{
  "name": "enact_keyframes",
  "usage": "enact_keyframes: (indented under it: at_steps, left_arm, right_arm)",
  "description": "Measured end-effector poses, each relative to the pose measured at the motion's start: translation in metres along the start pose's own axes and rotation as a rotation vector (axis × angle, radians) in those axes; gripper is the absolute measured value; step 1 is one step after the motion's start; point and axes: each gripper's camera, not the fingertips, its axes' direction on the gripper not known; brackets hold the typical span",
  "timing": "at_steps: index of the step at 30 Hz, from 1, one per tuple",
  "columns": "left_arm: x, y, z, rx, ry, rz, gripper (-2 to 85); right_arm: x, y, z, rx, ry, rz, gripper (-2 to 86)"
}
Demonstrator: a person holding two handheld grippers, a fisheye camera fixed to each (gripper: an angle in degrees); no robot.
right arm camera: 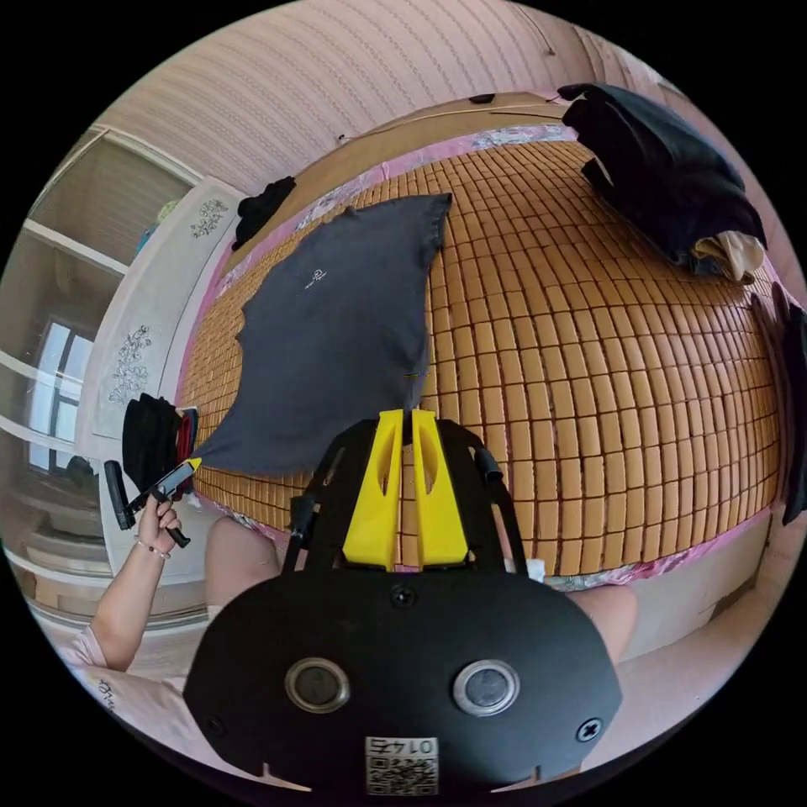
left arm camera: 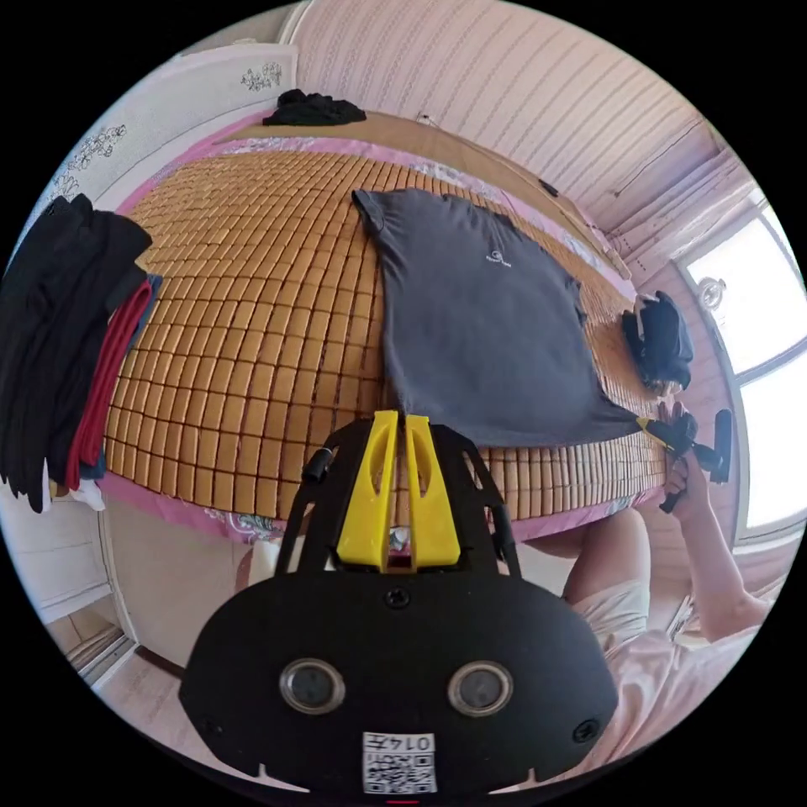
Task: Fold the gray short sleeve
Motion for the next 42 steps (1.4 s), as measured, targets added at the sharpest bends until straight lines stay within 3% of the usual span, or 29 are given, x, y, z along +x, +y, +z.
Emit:
enact_keyframes:
  at_steps: [12, 18, 28, 37, 42]
  left_arm:
    - [-0.039, 0.02, 0.019, -0.109, 0.068, 0.11, -0.8]
    - [-0.068, 0.016, 0.034, -0.179, 0.133, 0.039, -0.6]
    - [-0.105, 0.016, 0.025, -0.189, 0.085, 0.023, 0.1]
    - [-0.12, -0.012, 0.048, -0.249, 0.125, -0.013, 6.3]
    - [-0.115, -0.021, 0.068, -0.296, 0.069, 0.007, 2.7]
  right_arm:
    - [0.047, 0.059, 0.027, -0.107, -0.046, 0.001, 0.9]
    - [0.059, 0.065, 0.052, -0.209, 0.009, 0.019, 0.6]
    - [0.069, 0.065, 0.058, -0.204, 0.095, -0.014, 2.8]
    - [0.067, 0.054, 0.077, -0.252, 0.141, -0.07, 6.8]
    - [0.076, 0.055, 0.094, -0.281, 0.179, -0.033, 5.1]
